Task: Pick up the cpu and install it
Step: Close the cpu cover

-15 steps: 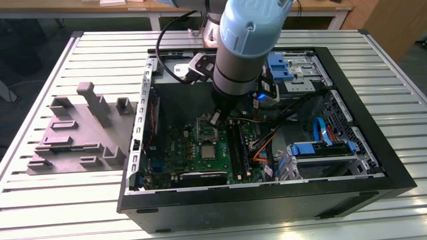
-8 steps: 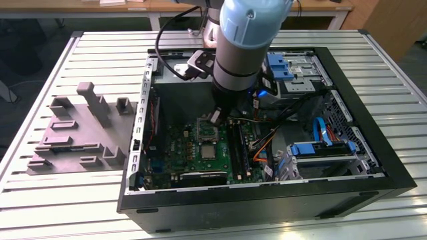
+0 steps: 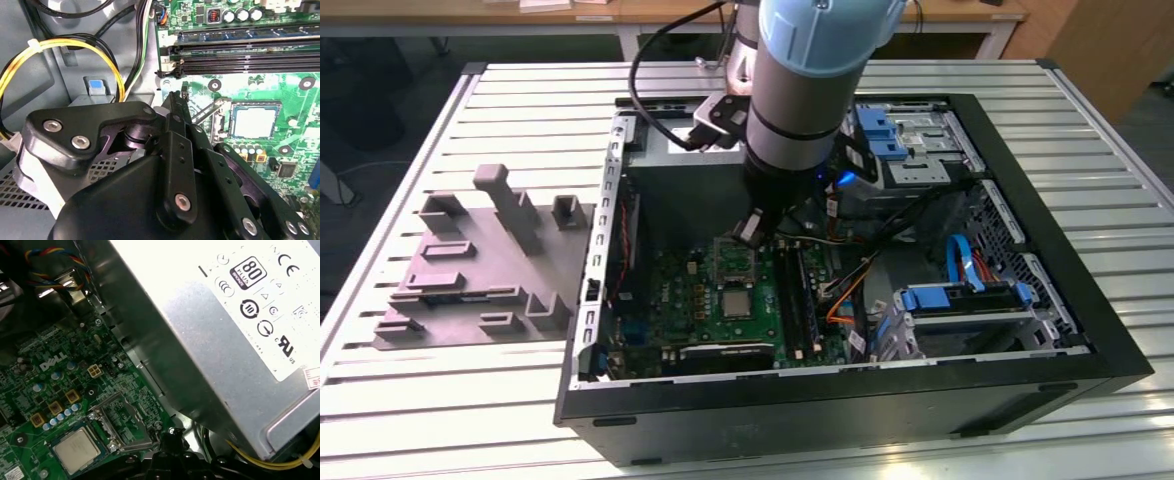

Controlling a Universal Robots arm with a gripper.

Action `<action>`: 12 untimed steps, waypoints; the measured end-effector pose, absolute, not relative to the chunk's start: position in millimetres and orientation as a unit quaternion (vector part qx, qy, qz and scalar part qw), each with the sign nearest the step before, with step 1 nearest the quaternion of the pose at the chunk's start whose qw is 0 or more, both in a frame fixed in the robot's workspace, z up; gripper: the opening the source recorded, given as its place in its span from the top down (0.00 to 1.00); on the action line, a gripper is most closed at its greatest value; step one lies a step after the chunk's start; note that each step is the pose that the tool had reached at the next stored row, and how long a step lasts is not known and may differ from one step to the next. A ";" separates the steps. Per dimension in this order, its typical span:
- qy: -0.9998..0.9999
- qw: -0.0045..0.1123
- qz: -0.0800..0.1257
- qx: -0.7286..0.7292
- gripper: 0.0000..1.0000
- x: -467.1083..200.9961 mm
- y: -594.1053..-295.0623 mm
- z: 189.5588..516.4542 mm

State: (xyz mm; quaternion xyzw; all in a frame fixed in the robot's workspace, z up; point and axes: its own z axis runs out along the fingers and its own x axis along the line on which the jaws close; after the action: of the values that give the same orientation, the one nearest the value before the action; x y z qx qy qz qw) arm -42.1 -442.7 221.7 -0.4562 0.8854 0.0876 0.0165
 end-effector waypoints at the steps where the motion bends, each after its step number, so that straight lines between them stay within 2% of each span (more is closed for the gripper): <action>1: 0.885 0.016 0.087 -0.456 0.89 -42.1 -442.7 221.6; 12: 0.886 0.016 0.087 -0.456 0.89 -42.3 -442.6 222.9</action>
State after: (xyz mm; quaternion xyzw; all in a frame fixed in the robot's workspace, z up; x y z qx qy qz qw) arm -42.3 -442.6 222.9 -0.4562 0.8855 0.0865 0.0161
